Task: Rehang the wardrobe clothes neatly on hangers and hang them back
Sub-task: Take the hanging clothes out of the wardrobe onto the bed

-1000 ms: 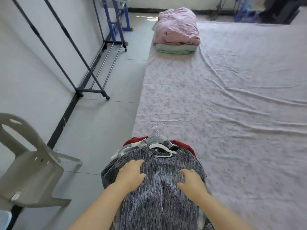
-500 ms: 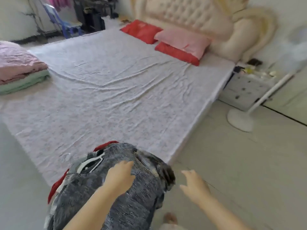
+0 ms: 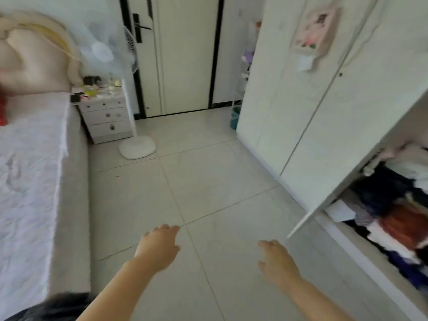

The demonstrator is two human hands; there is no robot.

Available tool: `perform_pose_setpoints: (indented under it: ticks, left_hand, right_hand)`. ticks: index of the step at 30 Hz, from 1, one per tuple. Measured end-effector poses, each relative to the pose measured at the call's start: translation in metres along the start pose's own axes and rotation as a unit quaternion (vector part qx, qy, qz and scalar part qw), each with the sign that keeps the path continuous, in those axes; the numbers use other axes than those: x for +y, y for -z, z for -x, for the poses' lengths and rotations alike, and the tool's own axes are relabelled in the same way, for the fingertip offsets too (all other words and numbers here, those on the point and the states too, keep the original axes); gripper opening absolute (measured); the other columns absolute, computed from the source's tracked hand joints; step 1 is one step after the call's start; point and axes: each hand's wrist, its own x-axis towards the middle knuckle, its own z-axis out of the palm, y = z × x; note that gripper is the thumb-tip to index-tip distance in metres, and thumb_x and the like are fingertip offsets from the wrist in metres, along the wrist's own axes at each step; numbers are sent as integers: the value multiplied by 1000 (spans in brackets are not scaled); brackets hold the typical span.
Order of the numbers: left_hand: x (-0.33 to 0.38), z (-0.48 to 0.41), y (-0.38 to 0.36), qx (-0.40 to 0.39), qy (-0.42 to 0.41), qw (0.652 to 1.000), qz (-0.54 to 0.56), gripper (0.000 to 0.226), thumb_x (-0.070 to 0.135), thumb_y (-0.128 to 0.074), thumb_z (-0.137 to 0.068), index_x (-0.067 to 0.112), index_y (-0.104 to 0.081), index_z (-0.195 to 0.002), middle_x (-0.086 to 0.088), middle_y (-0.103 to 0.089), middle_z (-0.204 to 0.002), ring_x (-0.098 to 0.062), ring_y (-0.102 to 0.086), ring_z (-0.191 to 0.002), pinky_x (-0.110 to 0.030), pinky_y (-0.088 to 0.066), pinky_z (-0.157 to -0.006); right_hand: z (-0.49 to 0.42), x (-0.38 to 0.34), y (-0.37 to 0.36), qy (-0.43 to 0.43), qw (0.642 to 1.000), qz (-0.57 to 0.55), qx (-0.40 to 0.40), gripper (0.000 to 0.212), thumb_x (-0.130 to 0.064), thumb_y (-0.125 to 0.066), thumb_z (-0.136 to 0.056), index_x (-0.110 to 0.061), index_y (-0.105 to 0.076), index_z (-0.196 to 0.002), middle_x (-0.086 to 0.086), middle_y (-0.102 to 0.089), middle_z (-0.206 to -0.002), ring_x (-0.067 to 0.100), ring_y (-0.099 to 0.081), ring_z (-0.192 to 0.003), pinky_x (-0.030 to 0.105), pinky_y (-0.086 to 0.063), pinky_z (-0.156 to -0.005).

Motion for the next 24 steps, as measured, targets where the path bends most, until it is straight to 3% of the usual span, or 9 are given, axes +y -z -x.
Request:
perform_pose_setpoints:
  ticks: [5, 12, 17, 24]
  left_hand:
    - [178, -53, -11, -16, -138, 988, -63, 49, 36, -45, -93, 26, -32, -139, 1, -44, -134, -21, -44, -123, -34, -35, -101]
    - [389, -82, -18, -3, -322, 942, -94, 53, 36, -46, -93, 25, -29, -141, 0, -44, -137, -20, -44, -124, -34, -37, -101]
    - [510, -108, 0, 31, -432, 898, -81, 52, 35, -46, -93, 25, -29, -141, 2, -46, -133, -18, -46, -119, -31, -38, -97]
    - [664, -178, 54, 110, -527, 842, -39, 55, 35, -49, -91, 27, -30, -142, 2, -46, -133, -19, -45, -120, -31, -39, -96]
  right_hand:
    - [27, 147, 38, -122, 991, -39, 26, 46, -30, -51, -93, -17, -37, -135, 6, -42, -132, 22, -44, -120, 29, -41, -97]
    - [65, 296, 83, -238, 959, -92, 126, 44, -26, -46, -93, -19, -38, -135, 4, -42, -131, 19, -43, -118, 28, -39, -97]
    - [68, 373, 136, -277, 929, -122, 215, 50, -28, -50, -91, -23, -37, -139, 1, -42, -133, 17, -41, -123, 24, -34, -101]
    - [32, 457, 246, -278, 886, -101, 357, 48, -27, -58, -88, -24, -44, -134, 2, -47, -129, 20, -45, -118, 32, -39, -100]
